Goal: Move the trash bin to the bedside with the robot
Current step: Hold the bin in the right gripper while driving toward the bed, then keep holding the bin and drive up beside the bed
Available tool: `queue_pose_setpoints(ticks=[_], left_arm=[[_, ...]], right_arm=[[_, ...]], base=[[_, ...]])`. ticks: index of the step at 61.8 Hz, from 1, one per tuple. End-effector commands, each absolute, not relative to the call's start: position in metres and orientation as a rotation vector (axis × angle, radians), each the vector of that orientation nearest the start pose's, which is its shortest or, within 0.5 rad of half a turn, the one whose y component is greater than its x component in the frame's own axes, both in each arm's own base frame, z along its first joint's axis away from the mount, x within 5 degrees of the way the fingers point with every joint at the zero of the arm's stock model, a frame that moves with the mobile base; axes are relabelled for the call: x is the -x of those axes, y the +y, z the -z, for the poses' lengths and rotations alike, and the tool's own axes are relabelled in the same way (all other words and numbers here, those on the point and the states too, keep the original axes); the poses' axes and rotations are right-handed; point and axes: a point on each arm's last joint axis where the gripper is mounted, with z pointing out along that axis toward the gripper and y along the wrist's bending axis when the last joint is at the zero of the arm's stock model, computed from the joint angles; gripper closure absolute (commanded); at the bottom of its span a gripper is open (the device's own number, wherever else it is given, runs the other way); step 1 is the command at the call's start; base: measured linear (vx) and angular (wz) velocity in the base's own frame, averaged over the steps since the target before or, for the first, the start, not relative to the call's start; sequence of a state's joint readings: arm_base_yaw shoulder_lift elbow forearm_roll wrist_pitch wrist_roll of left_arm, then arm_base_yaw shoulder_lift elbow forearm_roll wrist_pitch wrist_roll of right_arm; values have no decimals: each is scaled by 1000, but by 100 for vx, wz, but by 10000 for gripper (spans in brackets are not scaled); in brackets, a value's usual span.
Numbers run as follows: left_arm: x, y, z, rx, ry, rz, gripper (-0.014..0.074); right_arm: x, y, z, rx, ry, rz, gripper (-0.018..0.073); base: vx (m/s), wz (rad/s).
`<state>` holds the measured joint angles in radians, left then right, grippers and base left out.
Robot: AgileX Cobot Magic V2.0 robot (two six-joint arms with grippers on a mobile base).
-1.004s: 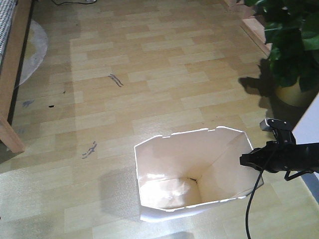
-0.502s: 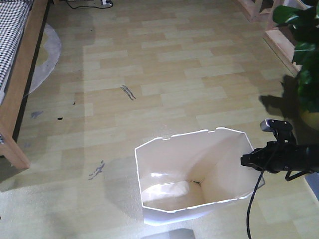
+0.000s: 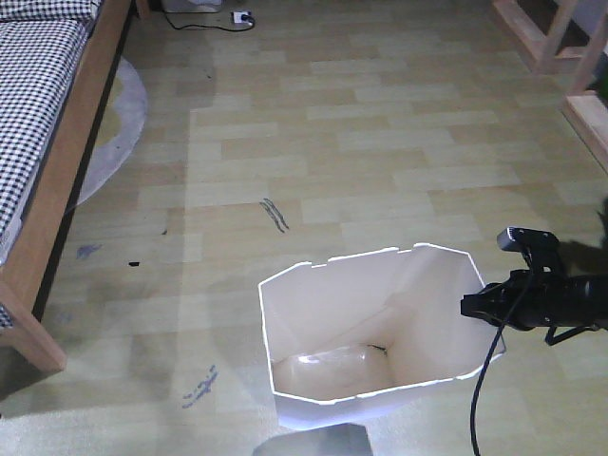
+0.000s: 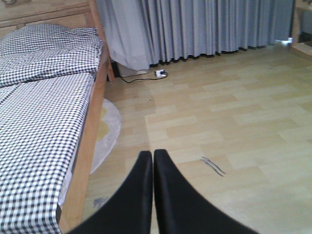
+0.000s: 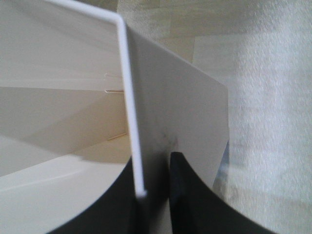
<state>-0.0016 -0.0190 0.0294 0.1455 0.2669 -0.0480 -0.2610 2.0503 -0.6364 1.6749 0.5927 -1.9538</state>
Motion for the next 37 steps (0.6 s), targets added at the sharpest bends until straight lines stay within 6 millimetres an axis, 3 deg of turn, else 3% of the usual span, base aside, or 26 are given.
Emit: queue_pose_setpoints(ticks=[1, 37], left_arm=[[-56, 2, -178, -56, 1704, -78, 602], [-56, 2, -178, -56, 1704, -78, 602]], right_arm=[[-287, -9, -81, 97, 2382, -881, 566], [-287, -9, -81, 97, 2382, -881, 566]], base=[[44, 20], [43, 15]])
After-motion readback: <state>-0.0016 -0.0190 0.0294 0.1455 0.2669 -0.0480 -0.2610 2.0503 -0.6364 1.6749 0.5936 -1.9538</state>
